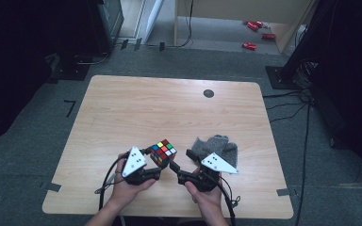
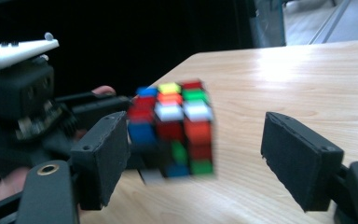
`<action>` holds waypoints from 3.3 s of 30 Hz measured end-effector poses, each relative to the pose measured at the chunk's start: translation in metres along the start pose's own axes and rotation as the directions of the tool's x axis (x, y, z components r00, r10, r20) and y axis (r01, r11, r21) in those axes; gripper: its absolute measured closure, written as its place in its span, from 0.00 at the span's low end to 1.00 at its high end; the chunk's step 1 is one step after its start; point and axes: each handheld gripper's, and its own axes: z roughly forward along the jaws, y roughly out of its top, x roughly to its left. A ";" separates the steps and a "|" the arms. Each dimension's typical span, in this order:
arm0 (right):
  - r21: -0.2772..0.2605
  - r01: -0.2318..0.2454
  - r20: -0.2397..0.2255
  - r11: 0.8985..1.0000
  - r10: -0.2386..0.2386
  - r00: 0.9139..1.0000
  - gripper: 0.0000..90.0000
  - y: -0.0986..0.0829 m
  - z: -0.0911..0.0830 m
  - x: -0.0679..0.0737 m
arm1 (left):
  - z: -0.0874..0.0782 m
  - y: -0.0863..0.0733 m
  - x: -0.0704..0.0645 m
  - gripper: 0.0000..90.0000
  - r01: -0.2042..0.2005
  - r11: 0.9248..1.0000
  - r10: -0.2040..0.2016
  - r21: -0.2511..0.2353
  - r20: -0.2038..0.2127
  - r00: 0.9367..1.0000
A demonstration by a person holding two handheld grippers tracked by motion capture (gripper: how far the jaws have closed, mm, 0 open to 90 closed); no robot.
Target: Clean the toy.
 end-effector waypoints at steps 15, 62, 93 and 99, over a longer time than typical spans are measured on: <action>0.096 0.120 0.023 0.988 -0.122 0.992 0.24 -0.031 0.029 0.015 | -0.005 0.009 -0.007 0.38 0.160 0.986 -0.154 -0.055 0.102 0.983; 0.119 0.635 0.119 0.763 -0.646 0.754 0.38 -0.045 0.024 0.025 | 0.009 0.013 0.011 0.33 0.234 0.955 -0.273 0.181 0.232 0.934; 0.114 0.596 0.099 0.795 -0.606 0.790 0.29 -0.031 0.015 0.009 | -0.007 0.017 0.028 0.38 0.242 0.966 -0.255 0.088 0.190 0.948; 0.117 0.482 0.223 0.868 -0.496 0.839 0.32 -0.006 -0.002 -0.026 | -0.015 0.016 0.041 0.38 0.262 0.964 -0.265 0.041 0.169 0.949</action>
